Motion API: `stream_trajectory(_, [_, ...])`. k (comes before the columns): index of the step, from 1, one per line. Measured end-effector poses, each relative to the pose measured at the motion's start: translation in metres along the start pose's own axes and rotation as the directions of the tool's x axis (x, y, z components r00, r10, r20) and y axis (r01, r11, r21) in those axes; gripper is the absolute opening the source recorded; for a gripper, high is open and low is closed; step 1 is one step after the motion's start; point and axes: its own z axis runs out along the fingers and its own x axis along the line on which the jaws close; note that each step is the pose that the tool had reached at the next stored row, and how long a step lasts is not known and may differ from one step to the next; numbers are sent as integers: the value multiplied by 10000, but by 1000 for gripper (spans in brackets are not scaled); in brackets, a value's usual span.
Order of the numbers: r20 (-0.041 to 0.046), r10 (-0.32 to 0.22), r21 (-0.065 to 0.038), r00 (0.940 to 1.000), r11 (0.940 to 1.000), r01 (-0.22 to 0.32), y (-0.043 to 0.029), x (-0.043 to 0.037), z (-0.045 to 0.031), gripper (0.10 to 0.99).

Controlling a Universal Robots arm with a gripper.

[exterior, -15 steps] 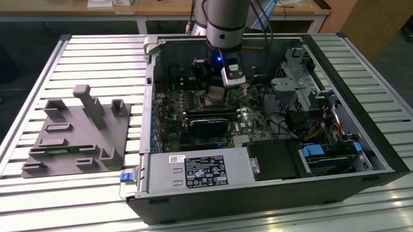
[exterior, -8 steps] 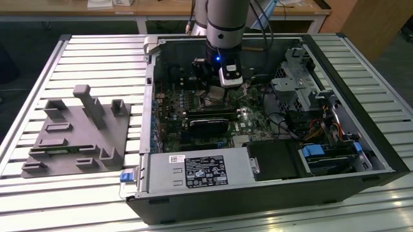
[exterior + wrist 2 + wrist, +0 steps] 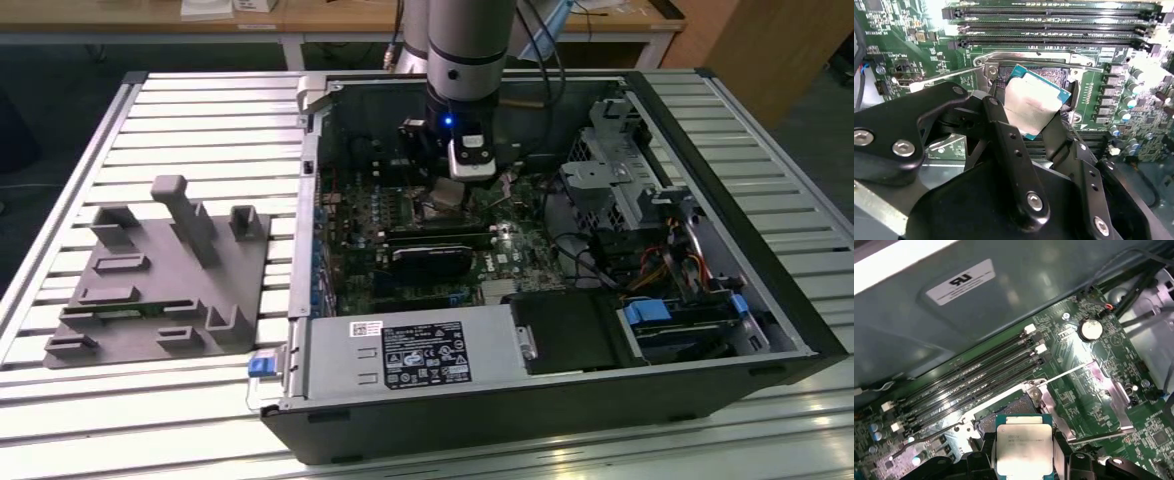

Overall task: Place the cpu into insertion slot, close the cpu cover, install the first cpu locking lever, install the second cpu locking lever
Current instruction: 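Place the cpu into insertion slot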

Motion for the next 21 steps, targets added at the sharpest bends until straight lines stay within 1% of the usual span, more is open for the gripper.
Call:
stream_trajectory(3, [25, 310, -3, 9995, 9995, -309, 0, 0, 2, 541])
stream_trajectory(6, [54, 664, -7, 9978, 9978, -664, 0, 0, 4, 541])
stream_trajectory(8, [75, 932, -12, 9956, 9957, -932, 0, 0, 5, 541])
stream_trajectory(11, [109, 1383, -22, 9903, 9904, -1383, -1, 0, 8, 541])
stream_trajectory(13, [134, 1682, -28, 9857, 9858, -1682, -1, 0, 11, 541])
stream_trajectory(16, [168, 2129, -41, 9769, 9771, -2129, -1, 0, 15, 541])
stream_trajectory(19, [201, 2600, -58, 9654, 9656, -2599, -1, 0, 21, 541])
stream_trajectory(21, [223, 2911, -70, 9564, 9567, -2910, -2, 0, 24, 541])
